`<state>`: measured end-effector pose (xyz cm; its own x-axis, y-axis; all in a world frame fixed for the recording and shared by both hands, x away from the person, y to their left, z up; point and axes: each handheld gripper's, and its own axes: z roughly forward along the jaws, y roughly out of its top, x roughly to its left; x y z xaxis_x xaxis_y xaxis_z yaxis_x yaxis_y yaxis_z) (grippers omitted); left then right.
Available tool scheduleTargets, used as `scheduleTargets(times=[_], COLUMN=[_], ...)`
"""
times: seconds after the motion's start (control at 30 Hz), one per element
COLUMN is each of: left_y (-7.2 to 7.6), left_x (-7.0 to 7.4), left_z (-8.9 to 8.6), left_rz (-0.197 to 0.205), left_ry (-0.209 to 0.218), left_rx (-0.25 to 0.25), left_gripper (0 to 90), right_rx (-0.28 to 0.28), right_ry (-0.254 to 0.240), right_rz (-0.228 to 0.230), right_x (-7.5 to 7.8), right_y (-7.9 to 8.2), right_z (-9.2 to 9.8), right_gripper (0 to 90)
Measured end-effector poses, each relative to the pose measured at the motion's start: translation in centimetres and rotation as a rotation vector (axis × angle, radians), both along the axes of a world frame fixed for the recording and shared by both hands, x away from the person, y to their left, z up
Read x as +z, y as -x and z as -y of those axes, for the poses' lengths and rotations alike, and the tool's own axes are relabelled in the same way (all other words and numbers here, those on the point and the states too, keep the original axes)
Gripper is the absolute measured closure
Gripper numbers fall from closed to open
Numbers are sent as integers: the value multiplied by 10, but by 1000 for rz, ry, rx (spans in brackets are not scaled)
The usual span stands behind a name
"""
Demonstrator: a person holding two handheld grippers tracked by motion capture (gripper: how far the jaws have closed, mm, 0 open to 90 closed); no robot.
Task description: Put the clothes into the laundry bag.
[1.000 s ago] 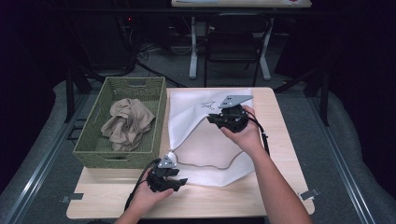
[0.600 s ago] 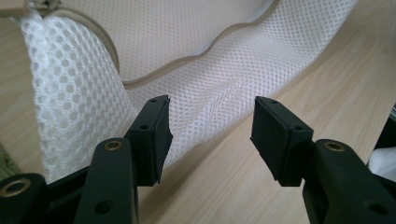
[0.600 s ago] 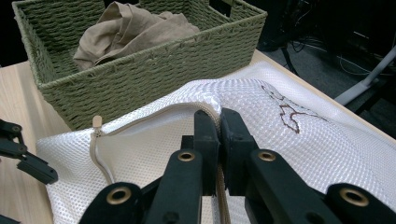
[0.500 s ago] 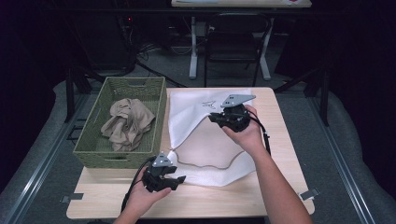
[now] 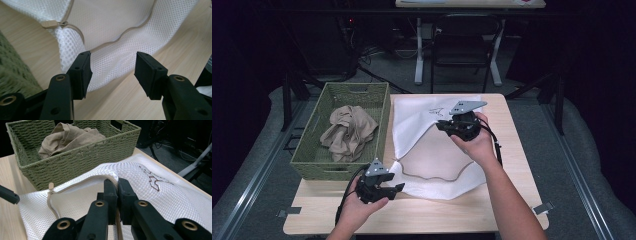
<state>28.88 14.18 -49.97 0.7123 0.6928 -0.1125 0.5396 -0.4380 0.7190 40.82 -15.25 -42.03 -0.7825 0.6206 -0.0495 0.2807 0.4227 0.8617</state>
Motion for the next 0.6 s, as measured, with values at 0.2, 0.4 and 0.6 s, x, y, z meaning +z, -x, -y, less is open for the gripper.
scheduleTargets(times=[0.2,0.4,0.6], left_y=[-3,-16,-26], left_x=[15,27,34], left_z=[-17,-37,-51], left_rz=[16,11,-1], left_ry=[20,4,44], left_rx=[31,80,127], left_gripper=[467,462,454], right_rx=[2,1,0], right_ry=[0,2,-1], right_rz=[-4,-5,-6], right_x=[-1,-1,-1], right_y=[0,0,-1], right_z=[0,-1,0], right_gripper=[863,863,863])
